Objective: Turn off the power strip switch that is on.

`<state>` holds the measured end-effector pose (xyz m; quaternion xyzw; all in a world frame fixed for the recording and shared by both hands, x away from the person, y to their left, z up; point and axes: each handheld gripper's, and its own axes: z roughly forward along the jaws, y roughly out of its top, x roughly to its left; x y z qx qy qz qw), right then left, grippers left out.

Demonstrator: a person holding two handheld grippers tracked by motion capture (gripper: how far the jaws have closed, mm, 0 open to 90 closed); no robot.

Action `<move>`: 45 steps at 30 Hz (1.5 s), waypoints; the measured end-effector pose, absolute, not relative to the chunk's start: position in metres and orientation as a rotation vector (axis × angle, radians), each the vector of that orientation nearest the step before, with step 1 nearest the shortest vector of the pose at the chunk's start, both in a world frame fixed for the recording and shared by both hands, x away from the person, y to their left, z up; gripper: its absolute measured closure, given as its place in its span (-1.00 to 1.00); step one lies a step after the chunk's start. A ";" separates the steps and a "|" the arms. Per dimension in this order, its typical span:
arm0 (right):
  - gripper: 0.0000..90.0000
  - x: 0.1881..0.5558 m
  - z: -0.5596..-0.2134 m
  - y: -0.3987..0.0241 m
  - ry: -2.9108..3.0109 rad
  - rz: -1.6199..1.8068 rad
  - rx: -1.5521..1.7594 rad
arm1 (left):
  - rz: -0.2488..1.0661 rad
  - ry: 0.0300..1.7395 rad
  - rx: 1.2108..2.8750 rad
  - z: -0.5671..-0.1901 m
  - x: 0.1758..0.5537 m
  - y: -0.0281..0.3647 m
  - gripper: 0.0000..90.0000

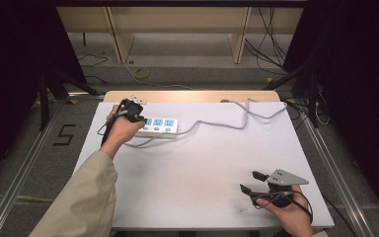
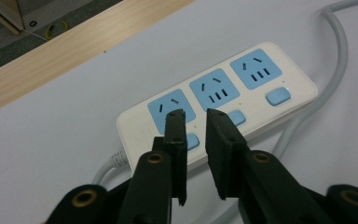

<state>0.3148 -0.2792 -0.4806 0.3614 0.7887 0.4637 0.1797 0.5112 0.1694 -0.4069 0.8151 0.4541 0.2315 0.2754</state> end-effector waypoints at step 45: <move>-0.30 0.315 -0.481 -0.279 2.229 1.311 1.025 | 0.610 1.016 2.012 -0.432 0.403 0.184 -0.40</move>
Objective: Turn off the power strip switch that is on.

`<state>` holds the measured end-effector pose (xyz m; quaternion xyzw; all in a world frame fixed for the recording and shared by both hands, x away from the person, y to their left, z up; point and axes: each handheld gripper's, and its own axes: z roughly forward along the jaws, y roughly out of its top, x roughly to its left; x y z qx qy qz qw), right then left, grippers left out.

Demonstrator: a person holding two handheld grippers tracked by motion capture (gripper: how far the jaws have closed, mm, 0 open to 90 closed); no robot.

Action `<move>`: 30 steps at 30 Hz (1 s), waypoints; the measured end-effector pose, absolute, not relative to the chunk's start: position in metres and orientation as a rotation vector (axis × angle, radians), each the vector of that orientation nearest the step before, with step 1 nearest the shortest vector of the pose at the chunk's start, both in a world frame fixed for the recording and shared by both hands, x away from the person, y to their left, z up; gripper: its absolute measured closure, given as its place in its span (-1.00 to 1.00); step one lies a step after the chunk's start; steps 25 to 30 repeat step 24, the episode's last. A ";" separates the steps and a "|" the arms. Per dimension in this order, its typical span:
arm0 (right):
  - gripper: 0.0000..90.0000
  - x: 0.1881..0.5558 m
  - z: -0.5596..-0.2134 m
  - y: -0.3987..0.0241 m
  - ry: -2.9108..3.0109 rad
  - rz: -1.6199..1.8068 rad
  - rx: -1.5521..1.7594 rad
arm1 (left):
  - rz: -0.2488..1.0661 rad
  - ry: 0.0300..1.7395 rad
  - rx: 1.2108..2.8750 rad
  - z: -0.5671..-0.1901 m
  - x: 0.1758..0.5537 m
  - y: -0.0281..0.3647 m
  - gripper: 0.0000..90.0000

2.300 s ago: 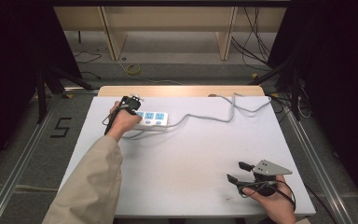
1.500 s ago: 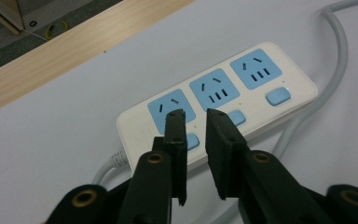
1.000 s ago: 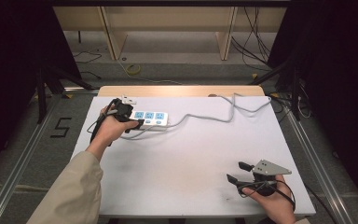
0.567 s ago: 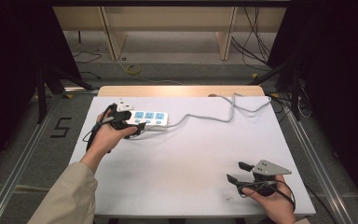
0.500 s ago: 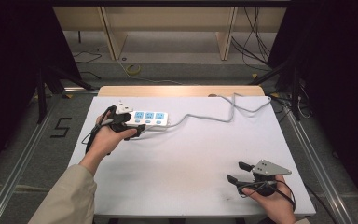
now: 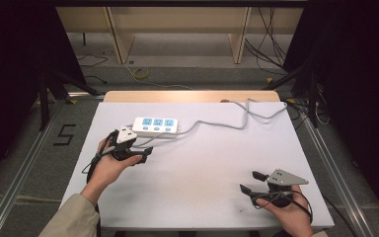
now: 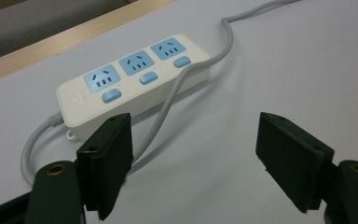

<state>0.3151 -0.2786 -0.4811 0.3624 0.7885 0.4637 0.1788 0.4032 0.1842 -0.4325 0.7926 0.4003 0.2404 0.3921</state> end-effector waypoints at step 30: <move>-0.30 0.315 -0.480 -0.280 2.231 1.304 1.016 | 0.591 1.031 1.990 -0.470 0.353 0.197 -0.40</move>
